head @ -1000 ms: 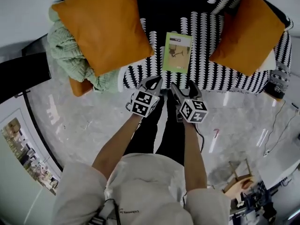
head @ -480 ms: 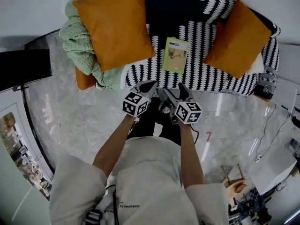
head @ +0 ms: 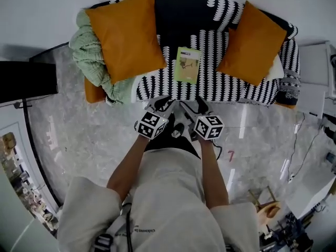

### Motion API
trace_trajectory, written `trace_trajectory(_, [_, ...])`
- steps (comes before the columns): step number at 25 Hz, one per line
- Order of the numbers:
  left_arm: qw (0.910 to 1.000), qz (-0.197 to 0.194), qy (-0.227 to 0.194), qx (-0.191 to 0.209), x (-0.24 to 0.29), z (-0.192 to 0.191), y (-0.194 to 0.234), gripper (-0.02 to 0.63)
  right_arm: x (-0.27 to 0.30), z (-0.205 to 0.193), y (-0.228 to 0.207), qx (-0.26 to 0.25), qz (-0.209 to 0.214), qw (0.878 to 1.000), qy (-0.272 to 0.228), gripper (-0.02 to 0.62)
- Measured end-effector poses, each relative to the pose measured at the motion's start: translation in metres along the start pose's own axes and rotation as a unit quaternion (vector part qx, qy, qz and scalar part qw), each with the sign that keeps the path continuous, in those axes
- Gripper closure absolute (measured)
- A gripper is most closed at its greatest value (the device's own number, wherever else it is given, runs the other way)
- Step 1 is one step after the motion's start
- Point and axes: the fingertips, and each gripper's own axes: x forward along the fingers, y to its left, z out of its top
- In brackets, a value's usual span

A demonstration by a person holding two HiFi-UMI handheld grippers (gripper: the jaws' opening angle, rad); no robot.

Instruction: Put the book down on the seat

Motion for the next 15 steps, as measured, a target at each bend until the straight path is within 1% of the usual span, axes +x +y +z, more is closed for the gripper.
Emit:
trace_trajectory(1, [1.0000, -0.007, -0.007, 0.002, 0.000, 0.003, -0.008, 0.528, -0.006, 0.001, 0.000, -0.002, -0.002, 1.000, -0.005, 0.192])
trace_trajectory(4, [0.9994, -0.021, -0.026, 0.002, -0.003, 0.009, -0.030, 0.595, -0.025, 0.000, 0.004, -0.007, -0.007, 1.000, -0.022, 0.192])
trace_trajectory(6, [0.9990, -0.029, -0.035, 0.002, -0.005, 0.011, -0.044, 0.597, -0.039, -0.003, 0.005, -0.007, -0.012, 0.999, -0.035, 0.192])
trace_trajectory(10, [0.9980, -0.025, -0.052, 0.023, -0.019, 0.015, -0.068, 0.597, -0.063, -0.015, 0.012, 0.005, -0.018, 0.998, -0.059, 0.192])
trace_trajectory(12, [0.9972, -0.030, -0.060, 0.033, -0.028, 0.015, -0.077, 0.597, -0.070, -0.022, 0.020, 0.005, -0.017, 0.998, -0.068, 0.192])
trace_trajectory(15, [0.9956, -0.042, -0.074, 0.038, -0.040, 0.014, -0.086, 0.597, -0.075, -0.025, 0.033, -0.032, -0.014, 0.997, -0.069, 0.193])
